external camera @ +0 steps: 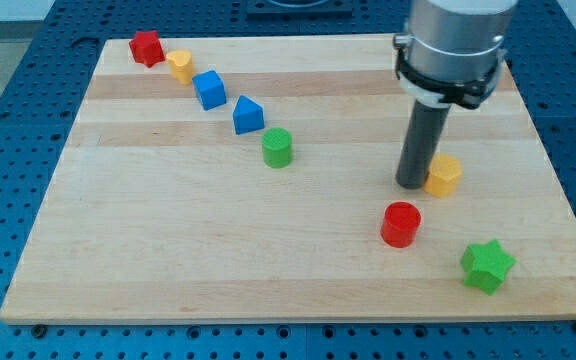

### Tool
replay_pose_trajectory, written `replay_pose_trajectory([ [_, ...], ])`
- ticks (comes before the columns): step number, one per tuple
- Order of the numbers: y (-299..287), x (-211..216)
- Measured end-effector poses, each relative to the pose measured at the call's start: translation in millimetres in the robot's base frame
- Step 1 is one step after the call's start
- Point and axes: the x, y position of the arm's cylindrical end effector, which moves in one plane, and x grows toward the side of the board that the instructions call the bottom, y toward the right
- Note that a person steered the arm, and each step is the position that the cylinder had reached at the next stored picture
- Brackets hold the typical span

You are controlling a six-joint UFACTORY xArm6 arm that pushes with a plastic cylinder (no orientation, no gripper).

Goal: Nudge the red circle a bit right

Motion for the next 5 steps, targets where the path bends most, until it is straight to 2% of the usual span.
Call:
replay_pose_trajectory([
  [2,12.9,0.0],
  [3,-39.0,0.1],
  [4,-114.8,19.2],
  [5,-133.0,64.1],
])
